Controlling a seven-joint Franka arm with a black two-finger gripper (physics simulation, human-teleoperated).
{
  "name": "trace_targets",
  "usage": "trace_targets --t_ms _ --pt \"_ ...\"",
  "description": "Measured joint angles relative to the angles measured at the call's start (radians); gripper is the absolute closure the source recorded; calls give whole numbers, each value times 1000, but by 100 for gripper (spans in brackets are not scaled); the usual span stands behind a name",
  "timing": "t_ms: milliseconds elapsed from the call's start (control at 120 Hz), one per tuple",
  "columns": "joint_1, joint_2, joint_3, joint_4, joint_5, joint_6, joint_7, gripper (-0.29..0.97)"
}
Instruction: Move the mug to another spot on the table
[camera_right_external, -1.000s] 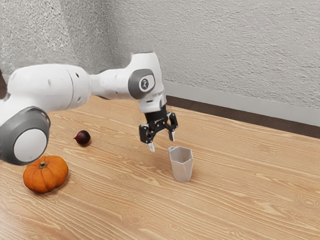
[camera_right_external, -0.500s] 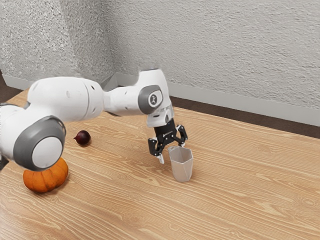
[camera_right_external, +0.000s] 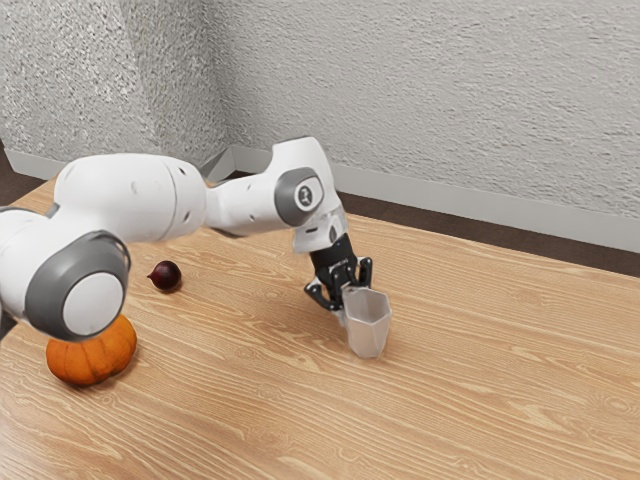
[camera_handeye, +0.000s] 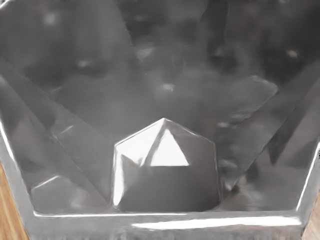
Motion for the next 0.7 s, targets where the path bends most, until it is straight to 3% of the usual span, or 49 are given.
trace_targets --t_ms 108,233,700 --pt "16 -20 -8 -5 -62 -7 10 59" --pt "115 -51 -88 -36 -97 -21 20 65" --pt "321 -229 -103 -293 -109 -35 59 78"
